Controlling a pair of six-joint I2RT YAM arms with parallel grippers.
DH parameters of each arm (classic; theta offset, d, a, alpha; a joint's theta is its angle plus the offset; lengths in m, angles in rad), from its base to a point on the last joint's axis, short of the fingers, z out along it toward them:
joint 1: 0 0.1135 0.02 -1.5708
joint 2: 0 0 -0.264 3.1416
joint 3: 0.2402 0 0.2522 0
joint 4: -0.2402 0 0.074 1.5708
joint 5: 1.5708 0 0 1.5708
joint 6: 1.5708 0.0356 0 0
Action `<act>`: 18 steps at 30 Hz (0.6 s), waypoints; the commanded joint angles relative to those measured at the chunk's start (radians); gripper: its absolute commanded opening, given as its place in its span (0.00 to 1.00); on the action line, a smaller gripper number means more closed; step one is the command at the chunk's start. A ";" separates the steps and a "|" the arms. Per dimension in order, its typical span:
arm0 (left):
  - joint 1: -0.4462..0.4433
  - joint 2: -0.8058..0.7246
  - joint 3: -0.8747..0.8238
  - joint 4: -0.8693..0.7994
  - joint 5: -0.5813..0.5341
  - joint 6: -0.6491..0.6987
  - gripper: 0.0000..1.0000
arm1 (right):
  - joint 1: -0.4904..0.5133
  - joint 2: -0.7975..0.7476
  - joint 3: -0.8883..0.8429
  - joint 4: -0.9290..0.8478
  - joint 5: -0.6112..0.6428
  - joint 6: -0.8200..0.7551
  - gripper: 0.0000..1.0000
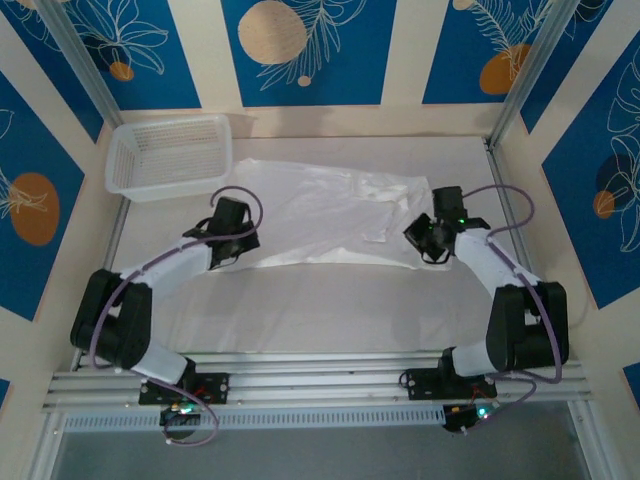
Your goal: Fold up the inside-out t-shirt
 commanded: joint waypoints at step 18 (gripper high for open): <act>-0.013 0.053 -0.418 0.148 0.083 -0.111 0.00 | 0.082 0.089 -0.137 -0.178 0.027 -0.034 0.00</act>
